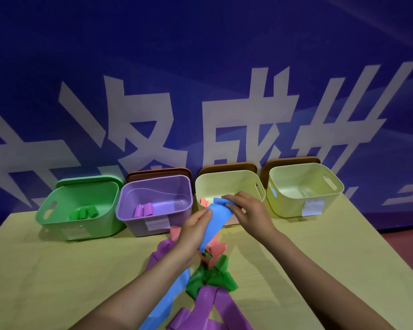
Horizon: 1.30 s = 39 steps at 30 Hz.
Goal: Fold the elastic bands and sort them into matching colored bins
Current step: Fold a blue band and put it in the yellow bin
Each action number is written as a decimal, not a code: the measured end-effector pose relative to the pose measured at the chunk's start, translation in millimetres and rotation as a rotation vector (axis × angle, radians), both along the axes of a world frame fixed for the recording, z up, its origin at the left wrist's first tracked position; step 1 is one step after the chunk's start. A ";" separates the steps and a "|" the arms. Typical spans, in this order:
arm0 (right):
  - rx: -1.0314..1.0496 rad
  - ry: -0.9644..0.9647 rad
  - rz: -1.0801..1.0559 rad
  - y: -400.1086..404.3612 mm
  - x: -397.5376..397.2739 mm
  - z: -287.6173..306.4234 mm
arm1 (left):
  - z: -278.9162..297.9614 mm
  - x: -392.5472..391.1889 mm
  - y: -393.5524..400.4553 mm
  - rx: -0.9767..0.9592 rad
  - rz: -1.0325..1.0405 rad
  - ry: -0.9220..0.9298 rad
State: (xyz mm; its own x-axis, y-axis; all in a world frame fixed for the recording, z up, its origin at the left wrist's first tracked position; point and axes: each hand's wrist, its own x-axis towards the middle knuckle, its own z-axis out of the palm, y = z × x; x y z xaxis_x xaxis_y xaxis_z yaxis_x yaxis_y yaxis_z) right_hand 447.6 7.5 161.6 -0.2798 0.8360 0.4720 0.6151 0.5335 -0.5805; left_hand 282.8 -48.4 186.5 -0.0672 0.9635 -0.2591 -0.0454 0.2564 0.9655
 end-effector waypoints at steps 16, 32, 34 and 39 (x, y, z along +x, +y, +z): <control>-0.524 0.524 0.072 -5.8 -12.3 17.2 | 5.6 1.9 7.4 -0.109 0.102 -0.164; -1.052 0.872 0.185 3.2 -9.7 34.0 | 17.4 -3.3 6.6 0.015 -0.027 -0.032; -1.108 0.903 0.175 3.0 -7.6 33.7 | 18.0 -3.6 4.3 0.042 -0.055 -0.002; -1.124 0.921 0.178 -1.1 -1.5 27.3 | 20.9 -0.5 4.4 0.097 -0.086 0.056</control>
State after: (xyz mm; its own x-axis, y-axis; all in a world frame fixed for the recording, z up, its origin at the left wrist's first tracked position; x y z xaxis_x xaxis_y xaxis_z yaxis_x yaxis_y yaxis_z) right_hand 446.2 6.4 188.8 -0.3831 0.8641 -0.3264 -0.2202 -0.4286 -0.8763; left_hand 282.3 -44.0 207.4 0.0047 0.9866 -0.1630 0.0275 0.1628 0.9863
